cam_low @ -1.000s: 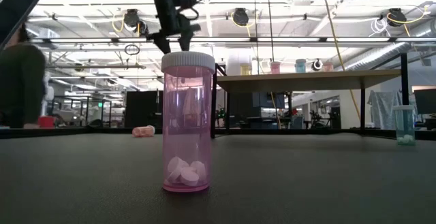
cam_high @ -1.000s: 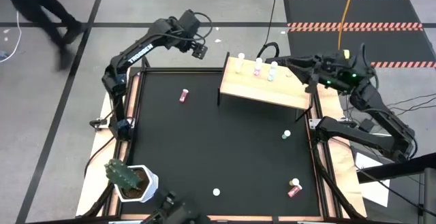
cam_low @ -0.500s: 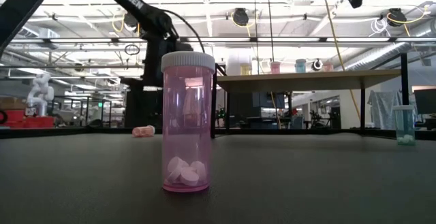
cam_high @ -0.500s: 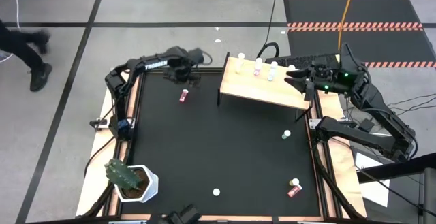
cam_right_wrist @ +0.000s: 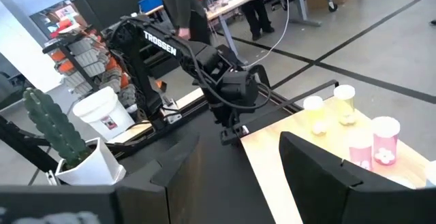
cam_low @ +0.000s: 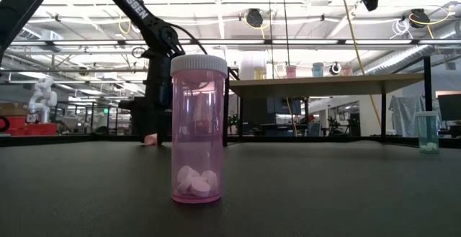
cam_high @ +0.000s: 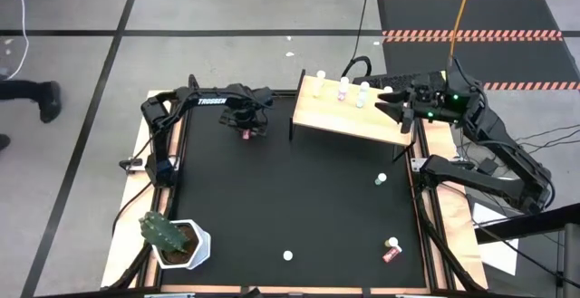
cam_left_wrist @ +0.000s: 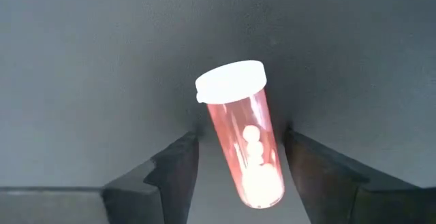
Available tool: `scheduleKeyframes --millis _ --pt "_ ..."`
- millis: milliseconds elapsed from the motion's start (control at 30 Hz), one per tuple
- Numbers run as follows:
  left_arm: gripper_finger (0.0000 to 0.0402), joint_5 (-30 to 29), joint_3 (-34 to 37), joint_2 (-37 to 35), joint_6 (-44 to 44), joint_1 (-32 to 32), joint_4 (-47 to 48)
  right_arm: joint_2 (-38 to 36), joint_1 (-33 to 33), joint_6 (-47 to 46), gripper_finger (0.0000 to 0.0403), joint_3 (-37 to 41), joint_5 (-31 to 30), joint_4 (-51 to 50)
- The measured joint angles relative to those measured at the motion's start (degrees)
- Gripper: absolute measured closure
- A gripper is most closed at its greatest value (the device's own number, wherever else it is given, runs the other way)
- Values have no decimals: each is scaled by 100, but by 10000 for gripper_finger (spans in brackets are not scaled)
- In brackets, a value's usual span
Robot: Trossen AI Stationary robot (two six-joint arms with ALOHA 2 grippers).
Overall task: Pick and place medicine bottles onto shelf by color
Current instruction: Put the top orange pill bottle on the shelf aligned with the other orange pill bottle
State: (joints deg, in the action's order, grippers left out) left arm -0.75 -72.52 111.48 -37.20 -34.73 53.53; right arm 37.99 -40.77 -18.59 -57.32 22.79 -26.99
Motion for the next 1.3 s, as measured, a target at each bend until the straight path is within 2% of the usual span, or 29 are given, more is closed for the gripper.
scheduleKeyframes --millis 100,333,467,700,933,1100,1200,1300 --pt "196 13 10 0 66 13 -14 72 0 -5 209 0 0 31" --pt "267 76 10 0 -25 108 -56 99 0 -17 209 0 2 102" --pt "293 81 -8 -7 -28 138 -24 126 0 -21 209 0 2 113" --pt "288 65 -108 -619 -26 154 61 251 -1 -350 209 2 325 646" --pt "289 -59 -97 -1840 86 263 -56 366 0 -757 209 2 466 1110" --pt "289 -448 -101 -2748 926 693 -1025 753 0 -978 209 2 1253 1347" --pt "280 -583 -104 -3060 1659 1028 -1819 1073 57 -1053 208 4 1813 1627" --pt "277 -519 -104 -3218 2333 1414 -2717 1307 295 -1063 203 4 2058 2151"
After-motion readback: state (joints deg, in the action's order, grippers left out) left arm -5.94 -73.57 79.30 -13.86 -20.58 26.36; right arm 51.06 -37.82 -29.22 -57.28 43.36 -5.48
